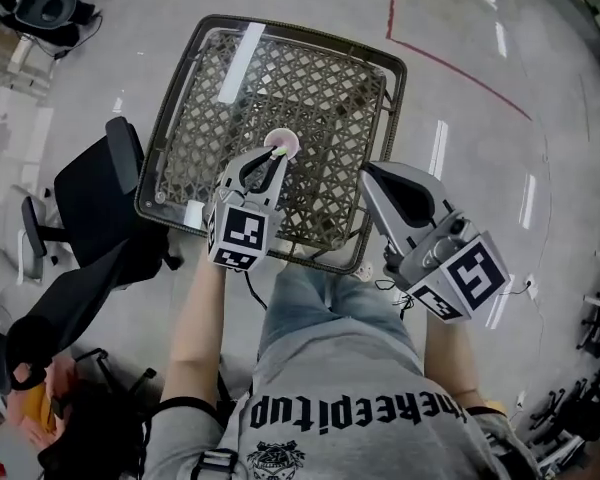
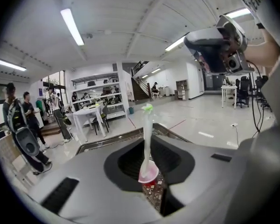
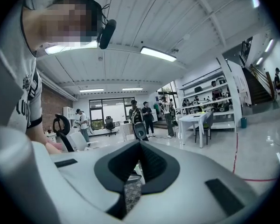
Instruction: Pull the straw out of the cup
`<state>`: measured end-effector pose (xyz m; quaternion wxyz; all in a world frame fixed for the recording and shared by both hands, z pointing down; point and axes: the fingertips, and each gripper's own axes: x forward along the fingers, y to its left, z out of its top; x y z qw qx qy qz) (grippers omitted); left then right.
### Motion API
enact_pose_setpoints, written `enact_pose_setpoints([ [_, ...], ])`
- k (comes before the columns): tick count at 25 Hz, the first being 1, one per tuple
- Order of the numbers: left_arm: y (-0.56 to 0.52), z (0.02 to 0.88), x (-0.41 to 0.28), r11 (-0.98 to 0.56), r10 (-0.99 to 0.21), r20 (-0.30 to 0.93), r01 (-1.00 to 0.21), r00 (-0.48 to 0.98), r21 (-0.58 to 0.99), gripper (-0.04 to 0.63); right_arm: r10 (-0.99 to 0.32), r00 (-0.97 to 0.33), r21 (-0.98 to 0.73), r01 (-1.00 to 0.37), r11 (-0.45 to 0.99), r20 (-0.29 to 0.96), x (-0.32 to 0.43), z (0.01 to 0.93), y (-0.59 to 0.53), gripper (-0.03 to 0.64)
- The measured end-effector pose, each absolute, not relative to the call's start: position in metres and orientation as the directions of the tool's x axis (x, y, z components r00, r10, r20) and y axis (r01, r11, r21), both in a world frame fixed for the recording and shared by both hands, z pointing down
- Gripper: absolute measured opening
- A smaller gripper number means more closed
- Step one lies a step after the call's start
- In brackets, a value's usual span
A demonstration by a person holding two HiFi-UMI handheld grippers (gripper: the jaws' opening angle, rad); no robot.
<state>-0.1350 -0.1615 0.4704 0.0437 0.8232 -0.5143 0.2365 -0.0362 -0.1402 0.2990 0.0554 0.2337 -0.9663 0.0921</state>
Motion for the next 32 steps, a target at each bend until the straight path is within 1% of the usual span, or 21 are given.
enact_pose_setpoints([
  [5,-0.139,0.444,-0.148,-0.398,-0.872,0.371,-0.904,0.32,-0.155,0.086,-0.378,-0.917,-0.147,-0.394,0.907,0.127,-0.056,0.295,-0.124,0.002],
  [11,-0.115,0.413,-0.149,-0.323,-0.909,0.309,-0.941,0.281,-0.096,0.086,-0.316,-0.942,-0.144,-0.33,0.933,0.113,-0.064,0.289,-0.109,0.002],
  [24,-0.053,0.345,-0.144,-0.201,-0.966,0.171,-0.979,0.191,-0.043,0.086,-0.173,-0.981,-0.123,-0.183,0.975,0.083,-0.083,0.274,-0.066,0.002],
  [26,-0.047,0.336,-0.14,-0.187,-0.973,0.147,-0.981,0.177,-0.056,0.086,-0.152,-0.985,-0.121,-0.161,0.979,0.08,-0.083,0.272,-0.062,0.002],
  [32,-0.021,0.32,-0.133,-0.127,-0.982,0.141,-0.992,0.126,0.002,0.086,-0.103,-0.992,-0.116,-0.111,0.987,0.071,-0.084,0.269,-0.047,0.002],
])
